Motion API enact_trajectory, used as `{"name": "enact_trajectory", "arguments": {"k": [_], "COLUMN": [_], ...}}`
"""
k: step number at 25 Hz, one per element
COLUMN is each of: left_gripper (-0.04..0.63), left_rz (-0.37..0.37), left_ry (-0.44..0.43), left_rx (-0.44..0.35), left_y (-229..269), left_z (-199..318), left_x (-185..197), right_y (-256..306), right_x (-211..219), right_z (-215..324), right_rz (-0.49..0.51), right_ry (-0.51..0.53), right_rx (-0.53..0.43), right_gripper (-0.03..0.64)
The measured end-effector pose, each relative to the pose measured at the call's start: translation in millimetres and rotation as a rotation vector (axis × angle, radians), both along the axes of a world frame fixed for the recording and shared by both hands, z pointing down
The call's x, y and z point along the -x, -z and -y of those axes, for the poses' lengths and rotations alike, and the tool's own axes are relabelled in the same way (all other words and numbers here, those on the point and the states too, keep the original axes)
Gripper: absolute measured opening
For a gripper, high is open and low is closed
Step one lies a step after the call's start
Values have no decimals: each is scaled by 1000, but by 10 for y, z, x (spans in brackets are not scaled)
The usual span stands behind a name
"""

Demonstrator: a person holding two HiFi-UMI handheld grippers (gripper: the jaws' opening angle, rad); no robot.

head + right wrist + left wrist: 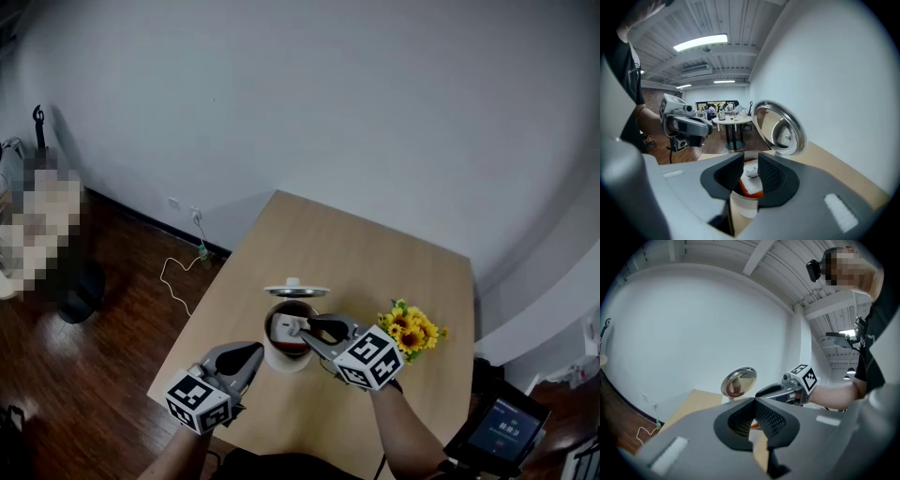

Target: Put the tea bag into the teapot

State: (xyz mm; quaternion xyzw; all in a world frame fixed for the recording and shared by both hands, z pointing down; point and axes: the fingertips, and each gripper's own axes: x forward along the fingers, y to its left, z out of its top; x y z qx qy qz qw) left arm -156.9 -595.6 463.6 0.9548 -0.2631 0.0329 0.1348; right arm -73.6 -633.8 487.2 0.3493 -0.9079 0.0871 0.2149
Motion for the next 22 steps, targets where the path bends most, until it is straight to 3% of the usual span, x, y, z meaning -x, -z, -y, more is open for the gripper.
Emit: {"name": "enact_trajectory", "arguments": {"k": [4, 7, 12, 22], "left_gripper": [3, 3, 5, 5], "left_rz": [-1, 6, -17, -8], "left_ry": [-32, -51, -53, -47], "left_rx": [-1, -10, -26, -28], "left_y": [58, 100, 387, 353], "left_z": [-95, -146, -434, -458], "left_x": [-94, -144, -221, -294], "right_y": [280, 537, 971, 920], "right_x": [-112, -211, -367, -513], "right_z": [-231, -413, -842, -931], "right_rz": [100, 181, 302, 310], "right_ry": [-18, -53, -95, -124], "right_rx": [-51, -108, -159, -193], "right_gripper": [90, 4, 2, 2]}}
